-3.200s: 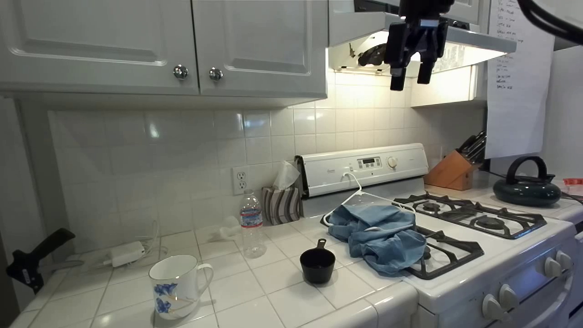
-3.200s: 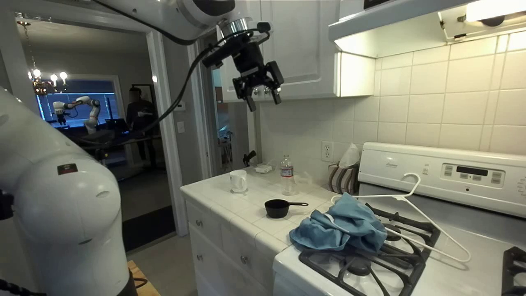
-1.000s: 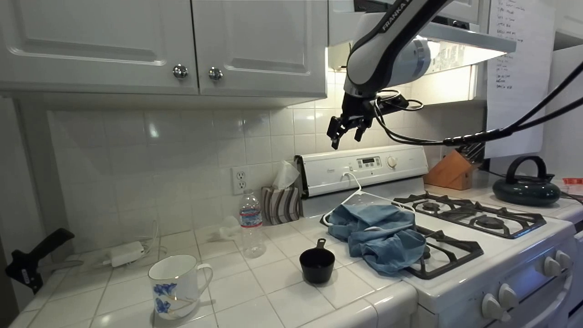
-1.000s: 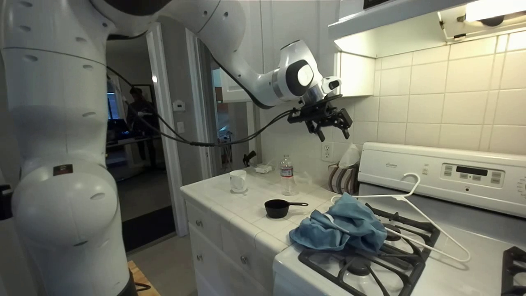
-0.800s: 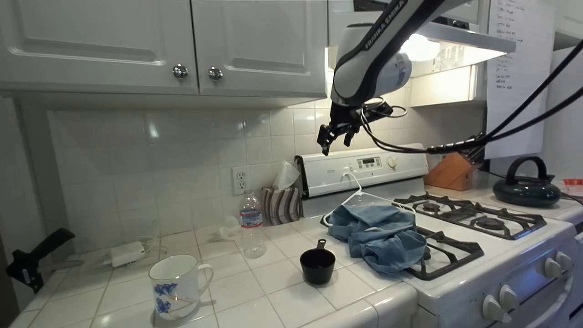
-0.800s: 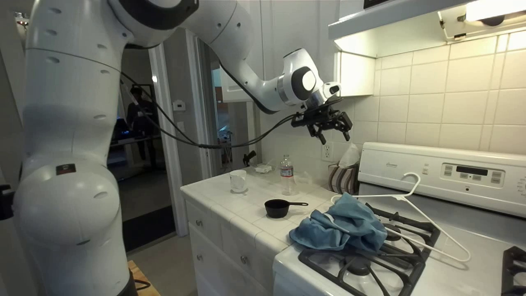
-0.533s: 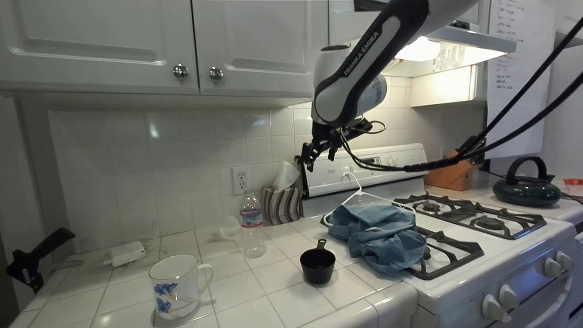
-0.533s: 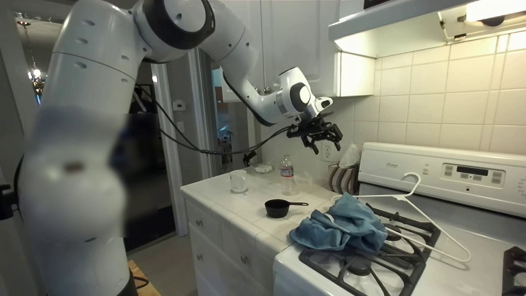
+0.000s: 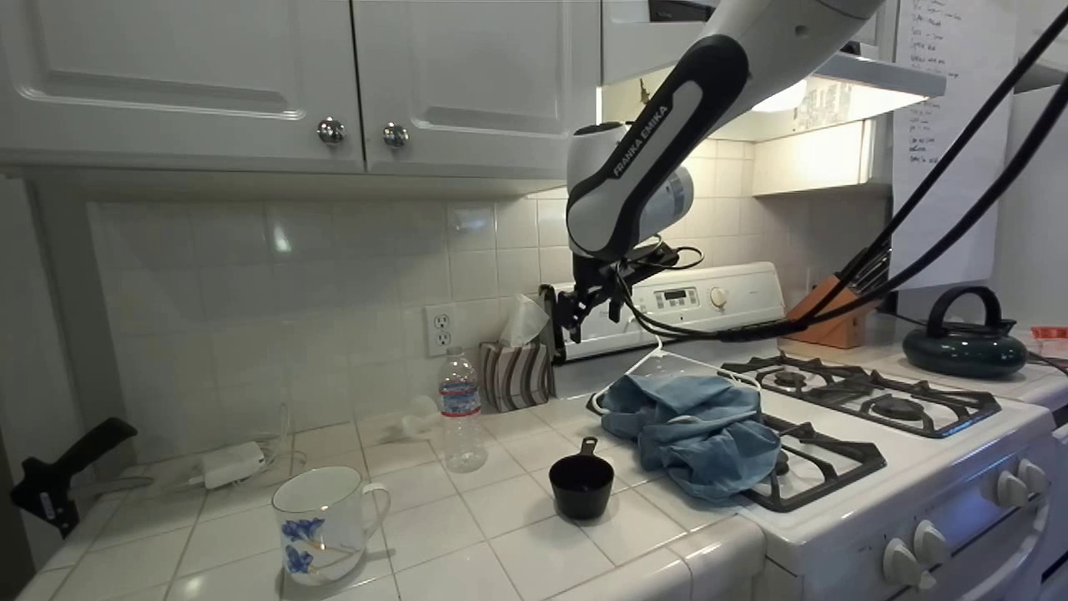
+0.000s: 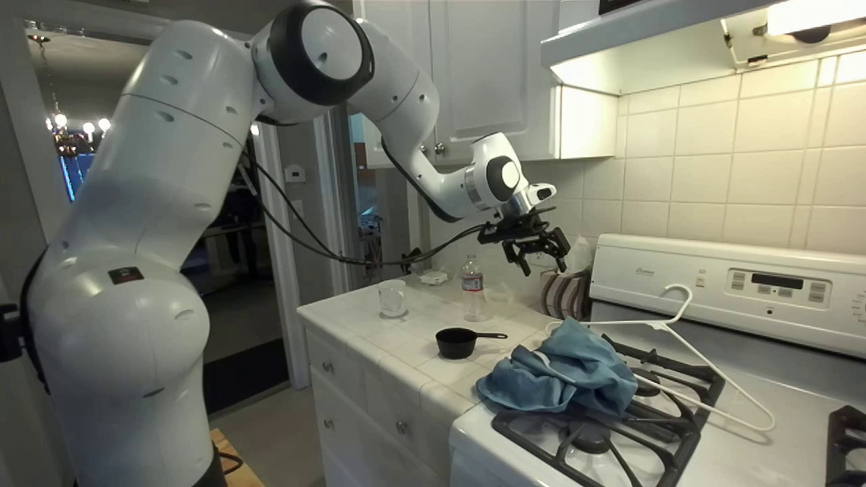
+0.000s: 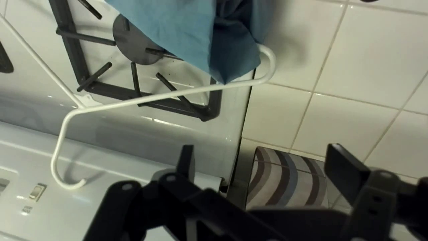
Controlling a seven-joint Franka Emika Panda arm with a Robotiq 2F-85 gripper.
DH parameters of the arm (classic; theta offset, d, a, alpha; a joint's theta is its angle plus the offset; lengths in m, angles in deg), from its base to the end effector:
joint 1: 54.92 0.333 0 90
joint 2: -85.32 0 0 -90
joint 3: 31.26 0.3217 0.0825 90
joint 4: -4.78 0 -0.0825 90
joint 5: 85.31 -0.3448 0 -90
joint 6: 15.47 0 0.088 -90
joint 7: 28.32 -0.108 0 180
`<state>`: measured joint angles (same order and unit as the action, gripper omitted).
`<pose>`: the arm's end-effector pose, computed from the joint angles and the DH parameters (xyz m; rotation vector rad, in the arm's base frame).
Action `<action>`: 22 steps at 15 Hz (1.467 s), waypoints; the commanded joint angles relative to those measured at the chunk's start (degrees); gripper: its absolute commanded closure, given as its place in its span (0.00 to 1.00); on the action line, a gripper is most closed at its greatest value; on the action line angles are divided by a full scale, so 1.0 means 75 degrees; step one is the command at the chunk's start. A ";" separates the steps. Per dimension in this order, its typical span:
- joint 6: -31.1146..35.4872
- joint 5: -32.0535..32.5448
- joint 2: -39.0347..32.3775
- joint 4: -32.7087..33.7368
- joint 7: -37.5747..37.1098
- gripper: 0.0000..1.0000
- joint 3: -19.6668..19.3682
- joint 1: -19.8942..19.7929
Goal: Remove one paper towel from the tissue box
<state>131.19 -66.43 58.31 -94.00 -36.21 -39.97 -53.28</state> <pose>0.6646 -0.0635 0.3799 2.8049 0.0161 0.5159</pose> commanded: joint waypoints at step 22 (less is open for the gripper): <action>0.2985 0.0885 -0.3191 0.2017 -0.2930 0.00 -0.3756 0.2790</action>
<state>151.60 -59.89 39.64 -84.44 -53.92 -62.27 -34.95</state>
